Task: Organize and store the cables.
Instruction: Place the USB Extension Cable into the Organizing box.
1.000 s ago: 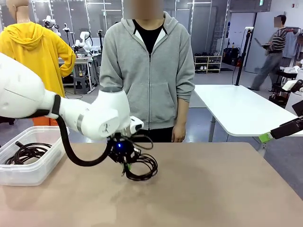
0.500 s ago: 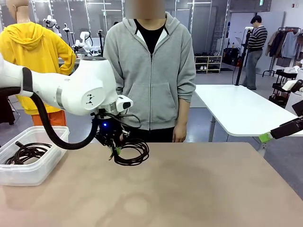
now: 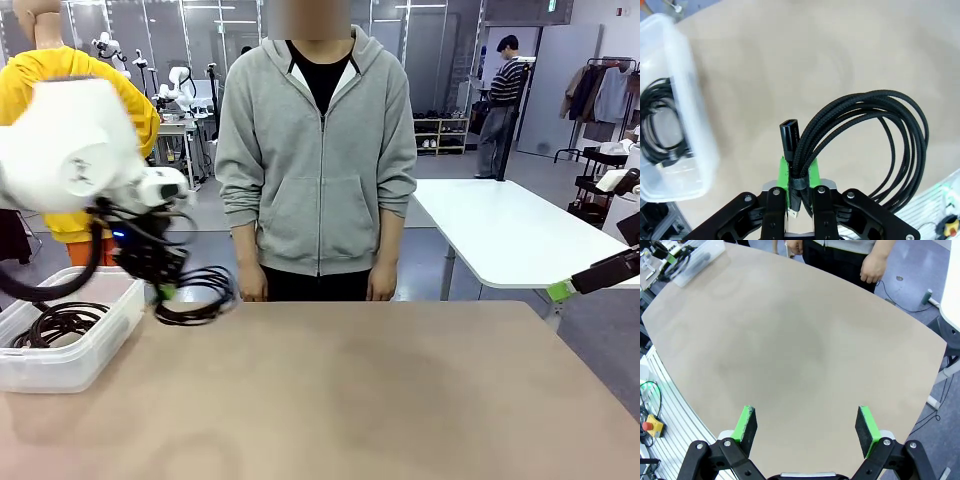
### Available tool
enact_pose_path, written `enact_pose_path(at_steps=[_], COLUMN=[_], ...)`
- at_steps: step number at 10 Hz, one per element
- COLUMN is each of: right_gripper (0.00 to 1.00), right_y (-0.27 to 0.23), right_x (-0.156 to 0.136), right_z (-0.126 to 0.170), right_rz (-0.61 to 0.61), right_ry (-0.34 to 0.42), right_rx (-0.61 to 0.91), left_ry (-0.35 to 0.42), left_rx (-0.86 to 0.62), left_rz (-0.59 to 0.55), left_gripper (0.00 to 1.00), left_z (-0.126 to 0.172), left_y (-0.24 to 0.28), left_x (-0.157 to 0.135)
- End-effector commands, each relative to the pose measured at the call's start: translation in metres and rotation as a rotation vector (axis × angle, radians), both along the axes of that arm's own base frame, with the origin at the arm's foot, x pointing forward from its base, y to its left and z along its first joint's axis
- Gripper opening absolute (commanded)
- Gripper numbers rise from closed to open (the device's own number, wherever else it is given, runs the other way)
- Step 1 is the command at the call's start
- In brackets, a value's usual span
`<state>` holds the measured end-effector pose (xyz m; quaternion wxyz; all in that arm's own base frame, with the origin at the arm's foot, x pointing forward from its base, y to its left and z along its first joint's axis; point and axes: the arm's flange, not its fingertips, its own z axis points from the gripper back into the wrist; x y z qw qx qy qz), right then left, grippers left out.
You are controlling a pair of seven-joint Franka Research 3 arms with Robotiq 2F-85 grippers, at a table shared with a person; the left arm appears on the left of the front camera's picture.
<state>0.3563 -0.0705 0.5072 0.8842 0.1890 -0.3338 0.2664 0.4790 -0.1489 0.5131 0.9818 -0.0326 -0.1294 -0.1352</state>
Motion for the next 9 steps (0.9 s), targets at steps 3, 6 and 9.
enact_pose_path(at_steps=[3,6,9], right_gripper=[1.0,1.0,1.0], right_y=[0.001,0.001,0.001], right_x=[0.002,0.002,0.002], right_z=[0.0,0.0,0.0], right_rz=[-0.017,-0.017,-0.017], right_ry=[-0.001,-0.001,-0.001], right_rx=[0.004,0.004,0.004], left_ry=[-0.054,-0.139,-0.17], left_rx=[-0.001,0.029,0.027], left_rz=[-0.005,-0.089,-0.091], left_gripper=[0.0,0.0,0.0], left_z=[0.009,0.005,0.0], left_y=[0.134,0.195,0.207], left_x=[0.006,0.03,0.039])
